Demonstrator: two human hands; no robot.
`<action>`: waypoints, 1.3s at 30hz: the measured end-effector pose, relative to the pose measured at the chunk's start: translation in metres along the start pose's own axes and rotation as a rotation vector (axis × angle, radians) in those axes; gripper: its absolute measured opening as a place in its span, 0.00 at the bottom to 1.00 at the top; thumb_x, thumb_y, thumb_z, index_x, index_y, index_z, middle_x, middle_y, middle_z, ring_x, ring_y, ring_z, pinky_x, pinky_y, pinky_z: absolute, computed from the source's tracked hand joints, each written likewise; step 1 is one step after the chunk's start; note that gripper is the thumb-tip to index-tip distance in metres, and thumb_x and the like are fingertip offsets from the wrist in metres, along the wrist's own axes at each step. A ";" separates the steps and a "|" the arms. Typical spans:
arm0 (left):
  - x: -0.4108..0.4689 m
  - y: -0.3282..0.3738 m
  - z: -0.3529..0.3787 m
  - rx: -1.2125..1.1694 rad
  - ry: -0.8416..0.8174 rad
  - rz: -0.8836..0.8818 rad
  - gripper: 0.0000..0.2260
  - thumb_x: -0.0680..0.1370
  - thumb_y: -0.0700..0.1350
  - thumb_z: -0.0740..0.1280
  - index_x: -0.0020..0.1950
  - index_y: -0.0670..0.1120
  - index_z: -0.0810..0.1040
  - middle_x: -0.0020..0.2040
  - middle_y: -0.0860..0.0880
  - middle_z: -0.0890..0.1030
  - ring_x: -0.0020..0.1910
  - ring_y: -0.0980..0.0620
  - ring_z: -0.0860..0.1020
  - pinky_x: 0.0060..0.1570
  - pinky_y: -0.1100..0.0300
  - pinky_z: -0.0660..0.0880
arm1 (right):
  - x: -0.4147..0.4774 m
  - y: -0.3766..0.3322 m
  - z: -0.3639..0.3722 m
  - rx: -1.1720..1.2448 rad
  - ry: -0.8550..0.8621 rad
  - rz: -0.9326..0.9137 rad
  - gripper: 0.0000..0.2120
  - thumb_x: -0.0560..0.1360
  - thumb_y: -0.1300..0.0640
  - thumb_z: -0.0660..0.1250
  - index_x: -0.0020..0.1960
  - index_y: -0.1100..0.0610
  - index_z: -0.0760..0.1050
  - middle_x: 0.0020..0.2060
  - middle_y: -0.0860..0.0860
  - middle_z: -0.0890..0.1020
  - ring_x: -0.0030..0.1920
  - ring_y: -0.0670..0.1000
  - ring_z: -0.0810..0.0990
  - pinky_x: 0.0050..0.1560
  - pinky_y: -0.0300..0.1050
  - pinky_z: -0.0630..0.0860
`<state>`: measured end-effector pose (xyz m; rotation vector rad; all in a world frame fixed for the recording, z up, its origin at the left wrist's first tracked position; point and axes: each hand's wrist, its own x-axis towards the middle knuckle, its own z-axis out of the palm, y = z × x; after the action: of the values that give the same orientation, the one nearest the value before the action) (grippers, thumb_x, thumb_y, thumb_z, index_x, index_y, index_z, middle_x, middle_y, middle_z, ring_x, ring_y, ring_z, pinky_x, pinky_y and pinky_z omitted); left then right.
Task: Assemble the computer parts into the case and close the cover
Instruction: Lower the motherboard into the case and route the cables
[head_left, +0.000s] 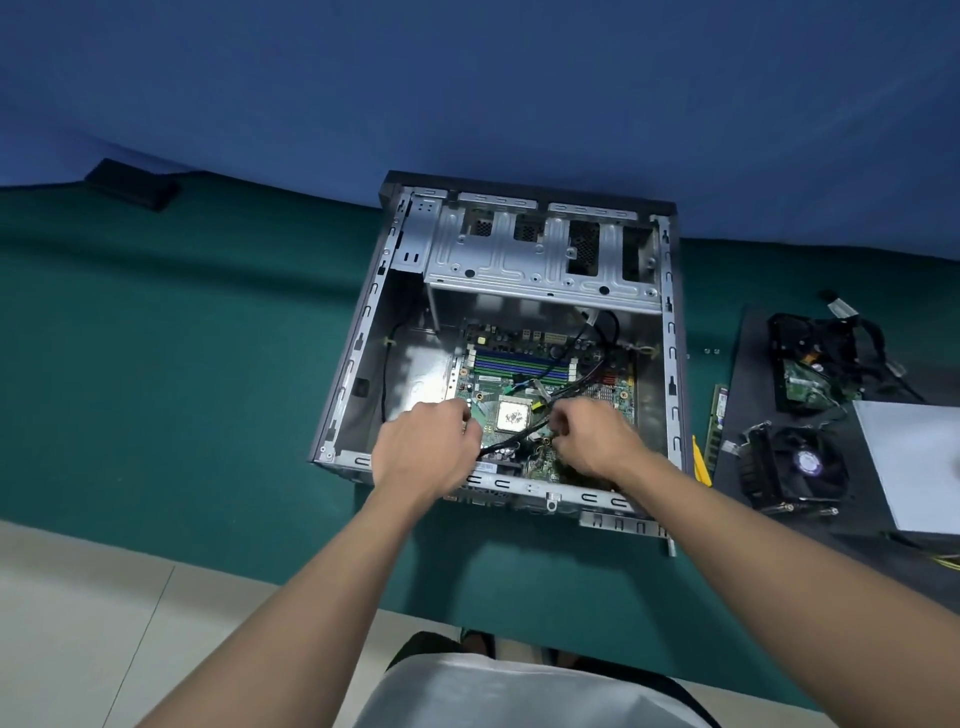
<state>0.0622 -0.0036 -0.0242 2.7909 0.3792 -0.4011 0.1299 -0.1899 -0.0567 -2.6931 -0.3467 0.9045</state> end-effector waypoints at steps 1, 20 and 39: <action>0.001 -0.001 0.000 -0.002 -0.026 0.007 0.14 0.79 0.54 0.55 0.57 0.54 0.78 0.48 0.49 0.83 0.41 0.46 0.75 0.40 0.55 0.65 | 0.001 -0.001 -0.001 -0.055 -0.056 -0.056 0.19 0.74 0.60 0.68 0.63 0.49 0.72 0.63 0.52 0.75 0.59 0.53 0.76 0.57 0.50 0.76; 0.033 0.001 -0.011 -0.297 -0.703 0.141 0.11 0.81 0.47 0.64 0.60 0.46 0.81 0.60 0.48 0.79 0.51 0.54 0.74 0.54 0.62 0.67 | -0.032 -0.008 -0.022 -0.322 0.090 0.094 0.03 0.77 0.59 0.61 0.47 0.58 0.71 0.44 0.55 0.79 0.39 0.55 0.73 0.40 0.46 0.70; 0.027 0.003 -0.011 -0.632 -0.525 0.011 0.20 0.70 0.59 0.74 0.33 0.43 0.76 0.26 0.49 0.68 0.26 0.54 0.64 0.32 0.58 0.62 | 0.027 -0.008 -0.041 -0.441 -0.138 -0.305 0.18 0.75 0.59 0.63 0.65 0.51 0.72 0.60 0.51 0.77 0.57 0.54 0.77 0.57 0.54 0.76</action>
<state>0.0907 0.0032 -0.0212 1.9850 0.2959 -0.8199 0.1747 -0.1815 -0.0371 -2.8419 -1.0667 1.0163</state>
